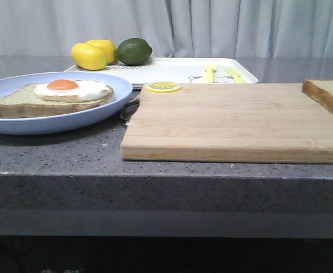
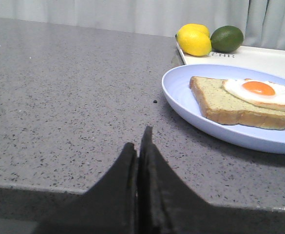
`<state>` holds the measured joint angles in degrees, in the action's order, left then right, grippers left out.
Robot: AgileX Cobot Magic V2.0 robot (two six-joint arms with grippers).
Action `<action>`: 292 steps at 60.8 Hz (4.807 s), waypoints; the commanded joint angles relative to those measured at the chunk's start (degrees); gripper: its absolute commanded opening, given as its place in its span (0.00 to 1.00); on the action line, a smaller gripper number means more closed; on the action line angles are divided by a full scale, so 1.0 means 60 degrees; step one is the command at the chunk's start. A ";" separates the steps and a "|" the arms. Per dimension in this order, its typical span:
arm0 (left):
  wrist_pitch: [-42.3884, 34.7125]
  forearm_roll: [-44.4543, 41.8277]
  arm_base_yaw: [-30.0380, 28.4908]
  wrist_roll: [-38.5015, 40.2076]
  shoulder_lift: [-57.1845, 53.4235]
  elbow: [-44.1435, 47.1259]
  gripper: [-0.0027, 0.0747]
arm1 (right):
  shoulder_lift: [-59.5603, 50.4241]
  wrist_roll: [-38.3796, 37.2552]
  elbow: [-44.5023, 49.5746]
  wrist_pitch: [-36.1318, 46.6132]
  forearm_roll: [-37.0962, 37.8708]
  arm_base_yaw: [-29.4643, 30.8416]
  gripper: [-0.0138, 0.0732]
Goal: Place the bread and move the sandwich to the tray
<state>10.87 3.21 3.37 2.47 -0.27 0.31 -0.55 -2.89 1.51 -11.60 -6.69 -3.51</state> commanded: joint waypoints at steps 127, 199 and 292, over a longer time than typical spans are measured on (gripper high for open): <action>0.0196 -0.0471 -0.0033 0.0106 0.3633 -0.5100 0.01 | 0.3428 0.0044 -0.5590 -0.2132 0.0005 0.0011 0.09; -0.1202 -0.0428 -0.0033 0.0106 0.5919 -0.5377 0.73 | 1.0560 -0.0523 -0.9096 -0.3730 -0.0055 0.2794 0.90; -0.1214 -0.0428 -0.0033 0.0106 0.5919 -0.5377 0.69 | 1.3880 0.5802 -1.0876 -0.8465 -0.9814 0.5711 0.09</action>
<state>8.48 0.49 3.37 2.47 34.97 -29.97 87.11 31.12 -62.04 -59.96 -57.85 30.80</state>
